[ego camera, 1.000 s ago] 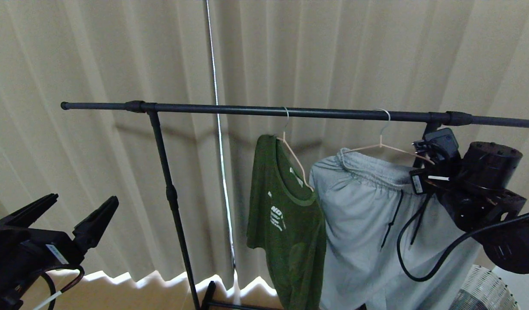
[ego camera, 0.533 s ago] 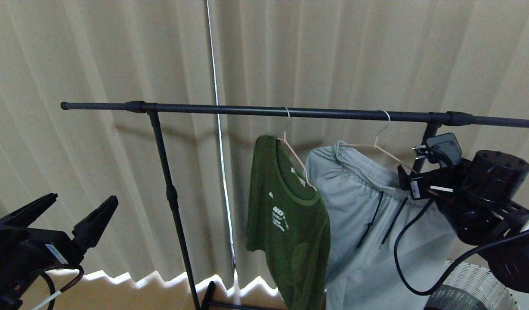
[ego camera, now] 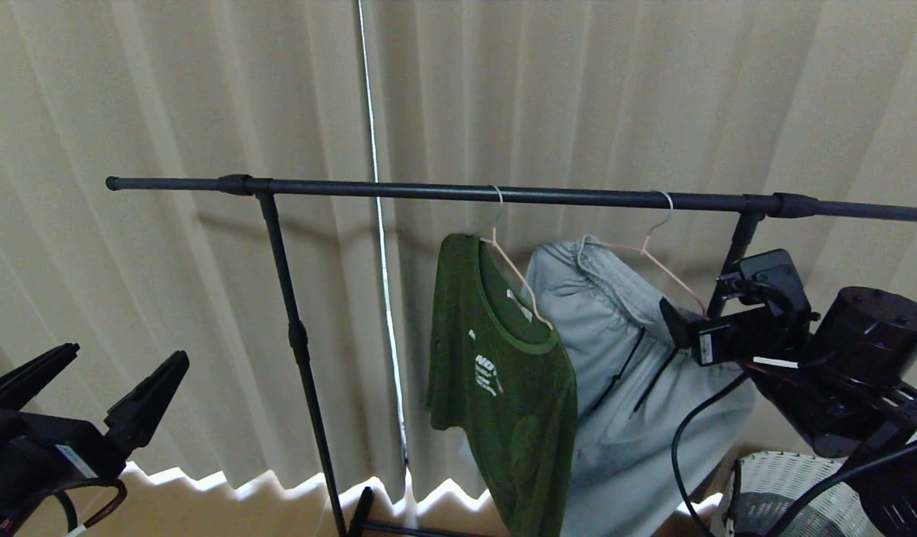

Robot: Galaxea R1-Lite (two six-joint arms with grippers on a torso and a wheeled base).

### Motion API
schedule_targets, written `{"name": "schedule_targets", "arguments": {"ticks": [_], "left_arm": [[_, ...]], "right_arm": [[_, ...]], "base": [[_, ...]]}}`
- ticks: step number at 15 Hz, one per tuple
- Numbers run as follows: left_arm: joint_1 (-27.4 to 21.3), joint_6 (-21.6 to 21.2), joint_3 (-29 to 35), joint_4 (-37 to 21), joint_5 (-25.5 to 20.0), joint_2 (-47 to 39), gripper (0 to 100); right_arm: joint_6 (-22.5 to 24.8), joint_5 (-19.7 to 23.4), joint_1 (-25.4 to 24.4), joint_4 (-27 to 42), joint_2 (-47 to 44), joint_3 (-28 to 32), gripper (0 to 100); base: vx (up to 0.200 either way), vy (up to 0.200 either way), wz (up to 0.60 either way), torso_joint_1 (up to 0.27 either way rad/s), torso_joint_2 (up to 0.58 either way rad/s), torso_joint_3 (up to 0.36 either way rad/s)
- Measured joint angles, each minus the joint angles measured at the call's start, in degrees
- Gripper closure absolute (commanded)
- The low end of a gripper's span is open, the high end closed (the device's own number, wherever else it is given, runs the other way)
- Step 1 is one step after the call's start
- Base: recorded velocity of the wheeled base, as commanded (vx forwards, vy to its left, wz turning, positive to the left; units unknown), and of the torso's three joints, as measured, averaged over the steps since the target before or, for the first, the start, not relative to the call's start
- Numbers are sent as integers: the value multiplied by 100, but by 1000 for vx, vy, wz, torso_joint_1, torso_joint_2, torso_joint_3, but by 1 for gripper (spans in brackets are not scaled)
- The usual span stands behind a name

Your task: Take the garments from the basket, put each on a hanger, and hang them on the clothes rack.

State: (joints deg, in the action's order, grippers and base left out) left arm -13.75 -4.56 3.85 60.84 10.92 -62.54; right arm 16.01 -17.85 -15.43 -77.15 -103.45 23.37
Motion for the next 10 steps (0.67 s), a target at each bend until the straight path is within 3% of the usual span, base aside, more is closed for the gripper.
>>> {"name": "schedule_targets", "arguments": {"ticks": [4,6,8,10], "left_arm": [[15,16,-57,-386,23,435,0],[80,21,-72,-703,27,780,0],[152,24,-68,-1232,18,1237,0],[190,24,-2,-2083,16,1726,0]], "right_arm": [[-176,354,-188,-406,358,-629,0],[-207,393,-226,-890,656,-1303,0],[-240,411,-240,-1175,1023,-1991,0],[-438,395,-245,-1221,1479,-2249,0]], "base": [[0,0,0,0,0,0],[0,0,0,0,0,0],[0,0,0,0,0,0],[0,0,0,0,0,0]]}}
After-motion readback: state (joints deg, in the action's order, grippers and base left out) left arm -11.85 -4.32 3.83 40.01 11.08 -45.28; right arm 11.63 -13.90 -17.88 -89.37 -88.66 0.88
